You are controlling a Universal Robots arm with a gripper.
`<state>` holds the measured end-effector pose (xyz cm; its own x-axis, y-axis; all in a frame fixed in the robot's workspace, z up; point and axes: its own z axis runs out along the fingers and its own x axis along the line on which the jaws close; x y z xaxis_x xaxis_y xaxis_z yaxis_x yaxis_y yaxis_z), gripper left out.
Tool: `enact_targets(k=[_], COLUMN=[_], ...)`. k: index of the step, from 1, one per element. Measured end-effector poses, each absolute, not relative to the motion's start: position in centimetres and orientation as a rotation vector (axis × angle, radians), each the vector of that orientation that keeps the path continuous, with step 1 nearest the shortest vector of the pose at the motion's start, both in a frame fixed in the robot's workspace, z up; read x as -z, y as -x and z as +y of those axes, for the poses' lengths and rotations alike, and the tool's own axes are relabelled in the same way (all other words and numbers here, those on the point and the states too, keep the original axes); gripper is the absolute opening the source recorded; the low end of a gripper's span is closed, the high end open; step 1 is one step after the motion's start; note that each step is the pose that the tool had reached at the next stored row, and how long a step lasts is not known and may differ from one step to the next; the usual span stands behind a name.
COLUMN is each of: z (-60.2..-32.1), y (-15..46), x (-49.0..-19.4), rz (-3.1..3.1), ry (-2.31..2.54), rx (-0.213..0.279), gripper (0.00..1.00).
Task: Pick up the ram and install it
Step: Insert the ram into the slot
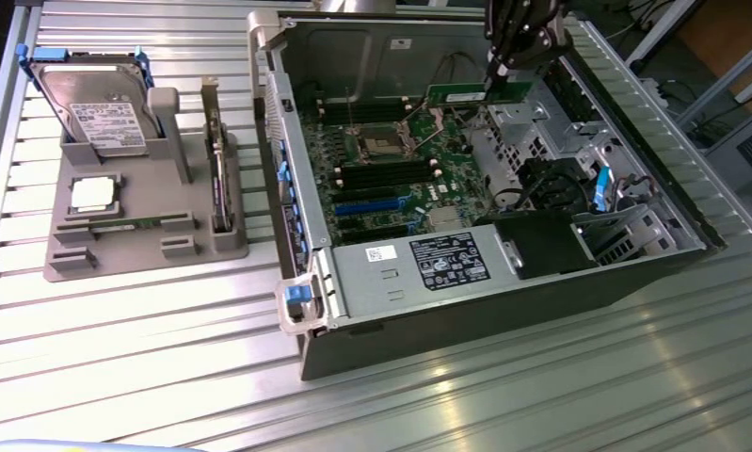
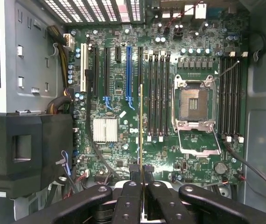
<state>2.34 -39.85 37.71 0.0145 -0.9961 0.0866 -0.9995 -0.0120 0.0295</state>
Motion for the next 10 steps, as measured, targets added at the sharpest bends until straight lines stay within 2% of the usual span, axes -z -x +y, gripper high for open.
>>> enact_targets(k=[10], z=[-39.86], y=[-2.31], x=[-37.17], rz=[-2.149], ry=[-2.177], rx=[-0.063], gripper=[0.12])
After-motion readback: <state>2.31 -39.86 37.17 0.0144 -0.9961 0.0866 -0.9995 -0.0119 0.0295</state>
